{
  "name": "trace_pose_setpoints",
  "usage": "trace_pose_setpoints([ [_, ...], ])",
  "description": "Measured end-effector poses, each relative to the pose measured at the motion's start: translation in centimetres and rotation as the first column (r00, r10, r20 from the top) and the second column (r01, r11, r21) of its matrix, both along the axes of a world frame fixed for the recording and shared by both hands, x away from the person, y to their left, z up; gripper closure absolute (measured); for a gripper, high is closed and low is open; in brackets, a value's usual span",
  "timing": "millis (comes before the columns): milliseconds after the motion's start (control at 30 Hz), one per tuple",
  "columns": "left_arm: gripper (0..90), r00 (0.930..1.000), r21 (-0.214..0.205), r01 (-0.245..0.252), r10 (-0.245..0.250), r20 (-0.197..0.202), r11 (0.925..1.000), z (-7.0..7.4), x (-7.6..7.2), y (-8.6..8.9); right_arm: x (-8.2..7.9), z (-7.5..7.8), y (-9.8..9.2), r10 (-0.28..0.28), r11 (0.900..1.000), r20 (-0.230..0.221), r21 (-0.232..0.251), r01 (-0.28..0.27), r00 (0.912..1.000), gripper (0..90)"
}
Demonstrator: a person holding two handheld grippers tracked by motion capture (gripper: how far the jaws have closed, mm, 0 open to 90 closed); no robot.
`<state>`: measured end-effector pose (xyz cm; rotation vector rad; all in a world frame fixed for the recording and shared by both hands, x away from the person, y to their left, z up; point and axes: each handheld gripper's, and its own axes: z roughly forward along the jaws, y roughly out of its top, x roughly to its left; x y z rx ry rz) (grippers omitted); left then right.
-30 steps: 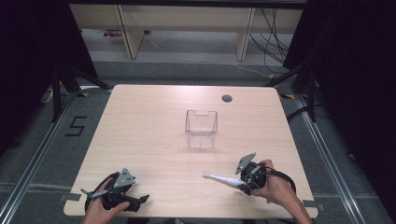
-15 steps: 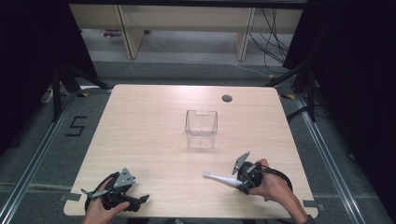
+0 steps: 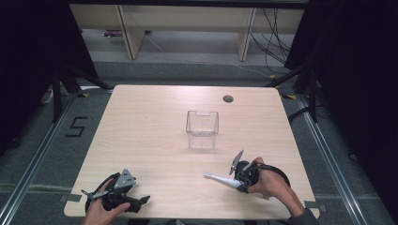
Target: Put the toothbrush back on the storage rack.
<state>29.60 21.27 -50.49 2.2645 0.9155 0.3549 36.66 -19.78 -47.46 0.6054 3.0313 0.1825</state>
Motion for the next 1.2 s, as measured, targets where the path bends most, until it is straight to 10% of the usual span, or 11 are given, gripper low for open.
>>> trace_pose_setpoints([
  [400, 14.9, 1.0000, 0.001, 0.001, -0.001, 0.001, 1.0000, 0.0, 0.0, 0.0, 1.0, 0.1, 0.5, -0.025, 0.9988, -0.071, -0.045, 0.022, 0.9971, 66.7],
  [967, 14.9, 1.0000, 0.000, 0.001, -0.001, 0.000, 1.0000, 0.0, 0.0, 0.0, 0.6, 0.3, 0.9, -0.019, 0.9977, -0.063, -0.067, 0.015, 0.9979, 67.0],
  [1200, 14.9, 1.0000, 0.001, 0.001, -0.001, 0.000, 1.0000, 0.0, 0.0, 0.0, 0.4, 1.2, 0.0, -0.012, 0.9999, -0.020, 0.002, 0.012, 0.9997, 67.1],
])
